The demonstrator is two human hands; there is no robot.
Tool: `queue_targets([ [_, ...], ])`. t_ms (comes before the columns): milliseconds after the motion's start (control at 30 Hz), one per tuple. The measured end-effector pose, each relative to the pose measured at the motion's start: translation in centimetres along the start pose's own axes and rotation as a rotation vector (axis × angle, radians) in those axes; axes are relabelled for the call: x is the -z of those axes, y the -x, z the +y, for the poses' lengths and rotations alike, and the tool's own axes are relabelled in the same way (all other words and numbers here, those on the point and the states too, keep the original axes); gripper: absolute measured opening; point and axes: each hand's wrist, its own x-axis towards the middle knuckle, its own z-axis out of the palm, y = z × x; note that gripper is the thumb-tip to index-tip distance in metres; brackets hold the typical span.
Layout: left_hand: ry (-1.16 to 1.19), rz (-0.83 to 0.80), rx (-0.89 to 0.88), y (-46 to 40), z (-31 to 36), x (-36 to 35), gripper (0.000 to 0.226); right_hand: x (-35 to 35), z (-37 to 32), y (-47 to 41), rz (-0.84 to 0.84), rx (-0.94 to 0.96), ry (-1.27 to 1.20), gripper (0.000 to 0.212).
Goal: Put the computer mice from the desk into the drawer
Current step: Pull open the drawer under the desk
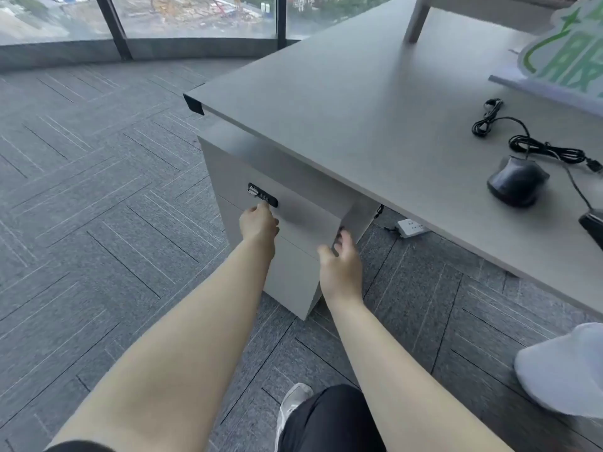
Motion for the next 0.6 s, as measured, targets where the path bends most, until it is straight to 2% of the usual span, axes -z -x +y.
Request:
queue_targets([
  [167,-0.017,0.044,-0.021,-2.9,0.8,-0.7,0.023,-0.5,0.6,-0.7,0.076,0.017,-0.030,0.052],
  [300,-0.013,0.044,-0.027,-4.7,0.7,-0.7,0.029,-0.4,0.5,-1.0,0.102,0.021,-0.023,0.049],
  [433,0.019,0.102,-0.031,-5.0,0.8,-1.1,0.015,-0.2,0.8,-1.0,0.096,0.005,-0.034,0.048],
  [600,0.074,0.153,-0.022,-4.4,0.9,-0.4,0.020,0.2,0.6,-0.2,0.060,-0.002,0.015,0.042],
])
